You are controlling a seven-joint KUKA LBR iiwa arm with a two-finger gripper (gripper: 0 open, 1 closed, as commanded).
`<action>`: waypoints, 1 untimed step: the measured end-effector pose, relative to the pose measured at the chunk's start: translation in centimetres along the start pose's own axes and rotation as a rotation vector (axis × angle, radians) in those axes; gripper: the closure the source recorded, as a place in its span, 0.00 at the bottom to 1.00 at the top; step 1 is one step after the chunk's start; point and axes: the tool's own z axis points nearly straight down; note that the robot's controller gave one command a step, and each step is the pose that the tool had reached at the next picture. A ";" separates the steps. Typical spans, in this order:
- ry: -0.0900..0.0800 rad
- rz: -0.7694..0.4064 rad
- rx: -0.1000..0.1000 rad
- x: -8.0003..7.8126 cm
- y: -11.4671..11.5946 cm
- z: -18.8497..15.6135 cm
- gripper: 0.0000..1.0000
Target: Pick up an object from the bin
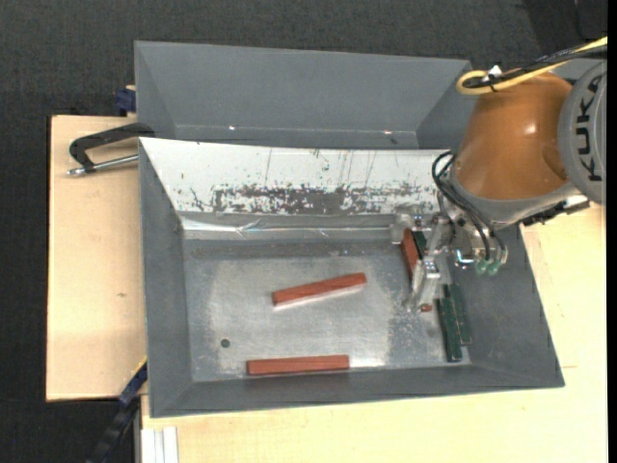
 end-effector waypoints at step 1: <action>-0.009 -0.001 0.001 -0.2 0.0 -0.5 0.00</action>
Offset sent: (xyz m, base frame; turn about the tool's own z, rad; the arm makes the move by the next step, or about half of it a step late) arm 0.0308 0.0992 -0.1120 -0.1563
